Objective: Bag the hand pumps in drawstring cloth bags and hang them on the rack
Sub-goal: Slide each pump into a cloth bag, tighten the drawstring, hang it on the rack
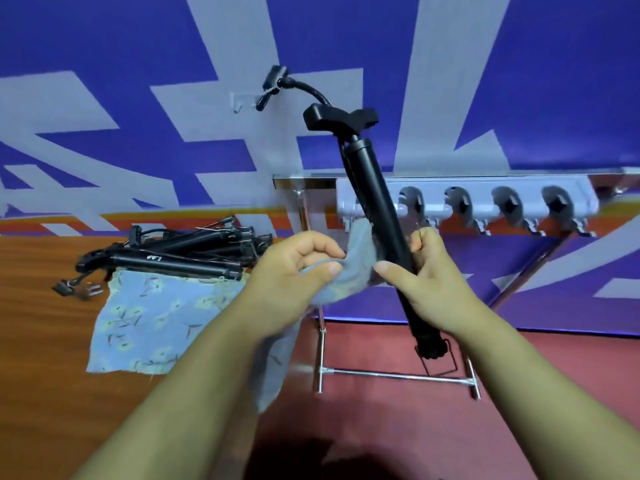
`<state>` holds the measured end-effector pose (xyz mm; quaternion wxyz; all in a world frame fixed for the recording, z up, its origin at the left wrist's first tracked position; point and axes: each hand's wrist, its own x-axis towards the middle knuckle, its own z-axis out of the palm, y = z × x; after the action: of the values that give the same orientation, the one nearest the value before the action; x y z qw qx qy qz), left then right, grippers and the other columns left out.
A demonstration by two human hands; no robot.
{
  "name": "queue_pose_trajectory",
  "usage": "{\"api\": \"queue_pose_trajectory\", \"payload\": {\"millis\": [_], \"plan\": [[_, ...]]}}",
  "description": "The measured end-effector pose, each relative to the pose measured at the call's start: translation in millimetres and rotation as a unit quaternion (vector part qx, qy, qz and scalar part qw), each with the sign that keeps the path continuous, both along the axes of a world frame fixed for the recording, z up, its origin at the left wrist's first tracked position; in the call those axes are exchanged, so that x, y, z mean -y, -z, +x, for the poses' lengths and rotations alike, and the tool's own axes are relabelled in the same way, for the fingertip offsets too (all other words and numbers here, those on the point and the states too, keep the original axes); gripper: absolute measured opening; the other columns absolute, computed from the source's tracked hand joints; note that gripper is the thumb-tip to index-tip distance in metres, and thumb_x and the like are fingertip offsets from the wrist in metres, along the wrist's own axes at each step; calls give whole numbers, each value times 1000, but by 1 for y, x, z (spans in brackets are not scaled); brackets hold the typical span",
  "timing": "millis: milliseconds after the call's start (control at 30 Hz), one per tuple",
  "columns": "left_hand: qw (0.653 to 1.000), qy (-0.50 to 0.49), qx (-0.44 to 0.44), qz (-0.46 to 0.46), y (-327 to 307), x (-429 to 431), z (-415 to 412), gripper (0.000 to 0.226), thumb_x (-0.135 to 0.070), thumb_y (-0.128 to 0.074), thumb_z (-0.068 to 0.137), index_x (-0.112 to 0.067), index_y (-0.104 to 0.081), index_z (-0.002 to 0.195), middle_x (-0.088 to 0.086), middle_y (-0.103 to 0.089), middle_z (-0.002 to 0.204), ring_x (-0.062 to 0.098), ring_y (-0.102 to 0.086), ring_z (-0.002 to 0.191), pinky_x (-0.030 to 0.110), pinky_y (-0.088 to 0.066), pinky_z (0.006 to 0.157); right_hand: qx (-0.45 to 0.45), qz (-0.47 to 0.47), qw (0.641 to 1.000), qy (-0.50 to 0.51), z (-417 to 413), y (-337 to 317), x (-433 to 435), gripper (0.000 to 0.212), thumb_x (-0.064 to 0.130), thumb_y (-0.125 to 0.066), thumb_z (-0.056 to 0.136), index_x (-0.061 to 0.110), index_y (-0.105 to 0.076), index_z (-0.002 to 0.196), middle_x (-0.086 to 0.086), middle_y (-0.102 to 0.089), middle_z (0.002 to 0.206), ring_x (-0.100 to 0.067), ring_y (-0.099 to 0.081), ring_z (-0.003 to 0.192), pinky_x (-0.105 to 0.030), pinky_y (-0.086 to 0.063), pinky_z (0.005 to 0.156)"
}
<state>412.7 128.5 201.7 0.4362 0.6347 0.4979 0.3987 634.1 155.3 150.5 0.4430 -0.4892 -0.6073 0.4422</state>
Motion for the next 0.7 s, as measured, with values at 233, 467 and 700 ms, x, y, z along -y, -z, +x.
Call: {"api": "queue_pose_trajectory", "payload": {"millis": [233,467,700], "plan": [[996,11,79,-47,64,-5,56,22,2,-66,93,-20,-71,98,-4,-74,79,5,-67,78,18,-52,71,-13,-47,998,32,64,65,7,53,46,-76,69,32,-27,81,-3,-35,71,-19,-33,64,-43,-32,59],[981,55,133,-127,194,-12,62,30,-18,-70,84,-39,-72,105,12,-65,82,31,-58,85,47,-42,83,16,4,997,74,77,149,6,54,46,-75,69,27,-26,83,4,-33,67,-17,-31,62,-43,-30,57],[978,154,105,-94,246,-11,70,61,-16,-76,82,-34,-55,135,8,-70,94,25,-71,90,41,-59,85,54,75,993,72,87,201,14,55,46,-75,70,26,-26,84,-5,-33,72,-34,-33,66,-60,-35,61]]}}
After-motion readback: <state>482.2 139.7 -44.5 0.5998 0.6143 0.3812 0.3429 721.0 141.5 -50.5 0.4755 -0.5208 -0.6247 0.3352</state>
